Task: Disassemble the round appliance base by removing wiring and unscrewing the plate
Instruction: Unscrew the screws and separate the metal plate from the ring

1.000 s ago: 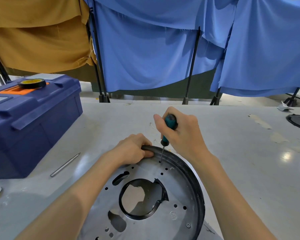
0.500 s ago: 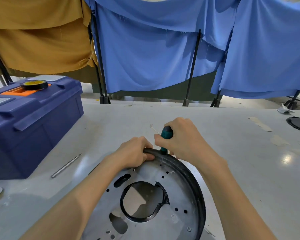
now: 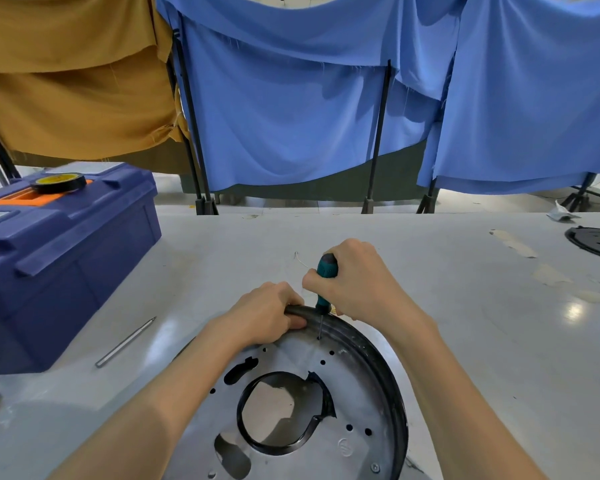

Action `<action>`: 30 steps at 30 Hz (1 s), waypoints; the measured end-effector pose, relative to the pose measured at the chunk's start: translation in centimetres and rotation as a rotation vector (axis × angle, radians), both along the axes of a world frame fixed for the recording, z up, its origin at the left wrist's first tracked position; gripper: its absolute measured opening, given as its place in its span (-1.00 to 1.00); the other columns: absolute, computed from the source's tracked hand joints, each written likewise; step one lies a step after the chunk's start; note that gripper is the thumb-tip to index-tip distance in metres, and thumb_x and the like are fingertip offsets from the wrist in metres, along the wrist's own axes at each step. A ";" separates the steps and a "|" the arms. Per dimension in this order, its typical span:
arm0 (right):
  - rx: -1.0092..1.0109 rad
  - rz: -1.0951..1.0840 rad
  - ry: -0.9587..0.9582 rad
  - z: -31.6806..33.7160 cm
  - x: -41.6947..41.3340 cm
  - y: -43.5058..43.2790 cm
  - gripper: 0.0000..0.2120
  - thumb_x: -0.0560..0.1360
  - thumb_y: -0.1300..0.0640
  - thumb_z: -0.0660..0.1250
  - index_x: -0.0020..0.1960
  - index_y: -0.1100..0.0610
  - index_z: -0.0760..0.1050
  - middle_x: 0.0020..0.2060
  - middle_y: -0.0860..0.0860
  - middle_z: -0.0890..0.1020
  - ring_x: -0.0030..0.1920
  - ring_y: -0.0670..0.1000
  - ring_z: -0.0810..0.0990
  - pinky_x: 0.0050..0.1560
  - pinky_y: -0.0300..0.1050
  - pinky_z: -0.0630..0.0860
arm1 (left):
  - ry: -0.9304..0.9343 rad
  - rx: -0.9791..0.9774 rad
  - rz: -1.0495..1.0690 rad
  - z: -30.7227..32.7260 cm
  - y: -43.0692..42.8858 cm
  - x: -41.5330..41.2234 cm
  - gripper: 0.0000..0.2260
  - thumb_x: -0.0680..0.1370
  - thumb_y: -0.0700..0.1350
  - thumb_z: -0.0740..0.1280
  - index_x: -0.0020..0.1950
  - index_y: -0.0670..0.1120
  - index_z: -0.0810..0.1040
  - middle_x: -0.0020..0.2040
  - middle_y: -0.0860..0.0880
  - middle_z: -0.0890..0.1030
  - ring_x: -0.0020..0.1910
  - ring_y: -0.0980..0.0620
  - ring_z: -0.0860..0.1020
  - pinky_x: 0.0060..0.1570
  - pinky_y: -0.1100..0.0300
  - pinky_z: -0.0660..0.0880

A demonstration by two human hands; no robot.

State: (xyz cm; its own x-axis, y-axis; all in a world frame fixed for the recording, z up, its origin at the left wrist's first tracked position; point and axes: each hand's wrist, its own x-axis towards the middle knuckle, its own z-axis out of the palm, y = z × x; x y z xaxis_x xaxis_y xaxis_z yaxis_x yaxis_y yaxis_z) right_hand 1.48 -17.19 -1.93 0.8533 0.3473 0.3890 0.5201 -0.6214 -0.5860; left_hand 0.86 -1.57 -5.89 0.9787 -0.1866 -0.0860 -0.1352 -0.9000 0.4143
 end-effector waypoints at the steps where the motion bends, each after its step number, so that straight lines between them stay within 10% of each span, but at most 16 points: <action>1: -0.016 -0.006 -0.047 0.0 -0.1 0.1 -0.64 0.34 0.13 0.34 -0.48 0.19 0.21 -0.57 0.11 0.24 -0.48 0.03 0.19 -0.47 -0.09 0.24 | 0.005 0.004 -0.002 0.0 0.0 0.0 -0.87 0.54 -0.09 0.34 -0.20 -0.06 0.57 -0.19 -0.11 0.61 -0.15 -0.12 0.55 -0.10 0.01 0.50; 6: -0.043 0.005 -0.093 -0.1 -0.2 1.1 -0.62 0.36 0.09 0.35 -0.48 0.11 0.20 -0.54 0.00 0.23 -0.45 0.04 0.23 -0.42 -0.09 0.24 | 0.010 -0.015 0.003 0.0 0.1 0.0 -0.82 0.55 -0.09 0.33 0.11 -0.12 0.57 0.05 -0.14 0.63 0.07 -0.14 0.58 0.12 -0.10 0.50; 20: 0.000 0.002 -0.087 -0.4 0.3 0.6 -0.59 0.36 0.09 0.34 -0.50 0.12 0.18 -0.62 -0.03 0.25 -0.50 0.00 0.19 -0.47 -0.09 0.21 | -0.015 0.054 -0.014 0.3 -0.5 -0.2 -0.87 0.57 -0.08 0.30 0.05 -0.08 0.57 -0.03 -0.09 0.60 -0.01 -0.11 0.55 0.03 -0.02 0.50; 23: 0.153 -0.016 -0.090 0.6 0.0 -0.4 -0.62 0.35 0.10 0.33 -0.53 0.15 0.23 -0.69 -0.05 0.43 -0.63 -0.09 0.27 -0.57 -0.23 0.26 | -0.058 0.046 -0.012 0.2 0.1 -0.1 -0.81 0.55 -0.07 0.31 -0.26 0.02 0.45 -0.29 0.03 0.48 -0.22 -0.04 0.47 -0.25 0.13 0.36; 30: 0.785 -0.244 -0.196 3.1 0.1 -3.5 -0.70 0.38 0.08 0.36 -0.45 0.21 0.44 -0.65 0.07 0.47 -0.68 -0.11 0.34 -0.61 -0.33 0.29 | -0.141 -0.038 0.000 0.6 1.8 0.2 -0.78 0.54 -0.07 0.33 -0.30 0.01 0.44 -0.35 0.05 0.51 -0.26 -0.01 0.48 -0.25 0.12 0.36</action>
